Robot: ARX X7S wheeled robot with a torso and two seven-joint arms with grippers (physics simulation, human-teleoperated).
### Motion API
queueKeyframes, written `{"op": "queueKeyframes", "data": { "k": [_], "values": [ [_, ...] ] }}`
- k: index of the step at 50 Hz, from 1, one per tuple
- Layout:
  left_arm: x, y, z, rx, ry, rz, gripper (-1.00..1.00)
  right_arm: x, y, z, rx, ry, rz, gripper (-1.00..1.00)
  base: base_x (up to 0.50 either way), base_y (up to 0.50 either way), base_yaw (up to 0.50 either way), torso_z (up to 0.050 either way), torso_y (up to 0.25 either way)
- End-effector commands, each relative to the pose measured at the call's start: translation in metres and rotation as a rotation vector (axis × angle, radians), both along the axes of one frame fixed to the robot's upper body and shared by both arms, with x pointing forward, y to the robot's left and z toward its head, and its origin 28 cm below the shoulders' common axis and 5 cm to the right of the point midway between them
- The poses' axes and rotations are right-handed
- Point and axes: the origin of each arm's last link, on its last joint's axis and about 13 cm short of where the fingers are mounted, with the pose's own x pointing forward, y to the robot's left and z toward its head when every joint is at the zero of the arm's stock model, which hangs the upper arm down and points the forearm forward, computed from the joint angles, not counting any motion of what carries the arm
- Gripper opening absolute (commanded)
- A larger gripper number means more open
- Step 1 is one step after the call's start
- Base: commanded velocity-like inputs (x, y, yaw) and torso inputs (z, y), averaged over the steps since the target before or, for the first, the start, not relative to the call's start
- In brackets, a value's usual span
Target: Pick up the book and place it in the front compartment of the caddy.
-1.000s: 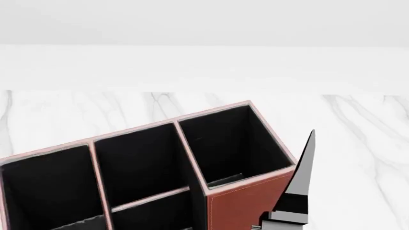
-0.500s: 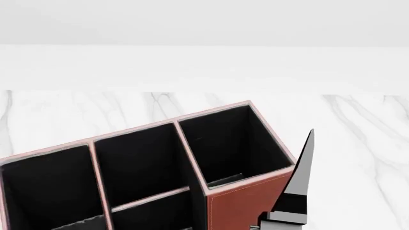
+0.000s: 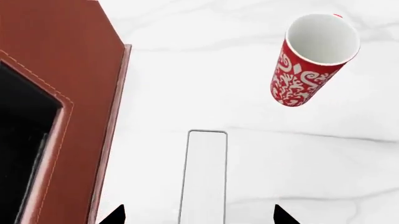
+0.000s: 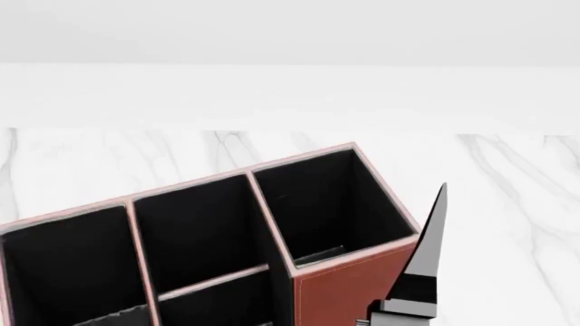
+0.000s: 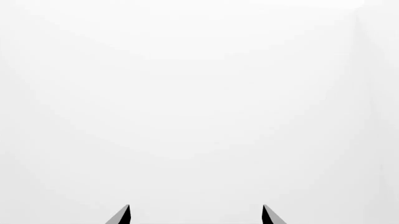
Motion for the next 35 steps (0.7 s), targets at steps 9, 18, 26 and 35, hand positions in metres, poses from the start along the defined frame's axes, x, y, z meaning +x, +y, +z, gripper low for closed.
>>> {"op": "queueKeyframes", "data": {
  "k": [9, 18, 26, 35],
  "values": [
    [0.014, -0.004, -0.021, 0.112, 0.030, 0.002, 1.00, 0.000, 0.001, 0.001, -0.004, -0.003, 0.008, 1.00, 0.00, 0.00, 0.00, 0.000, 0.000],
    [0.011, -0.006, -0.031, 0.144, 0.036, -0.014, 1.00, 0.000, 0.001, 0.001, -0.005, -0.004, 0.008, 1.00, 0.00, 0.00, 0.00, 0.000, 0.000],
    [0.009, -0.009, -0.035, 0.150, 0.040, -0.020, 1.00, 0.000, 0.001, 0.001, -0.004, -0.005, 0.008, 1.00, 0.00, 0.00, 0.00, 0.000, 0.000],
    [0.006, -0.010, -0.038, 0.160, 0.040, -0.040, 1.00, 0.000, 0.001, 0.002, -0.004, -0.007, 0.007, 1.00, 0.00, 0.00, 0.00, 0.000, 0.000]
  ]
}}
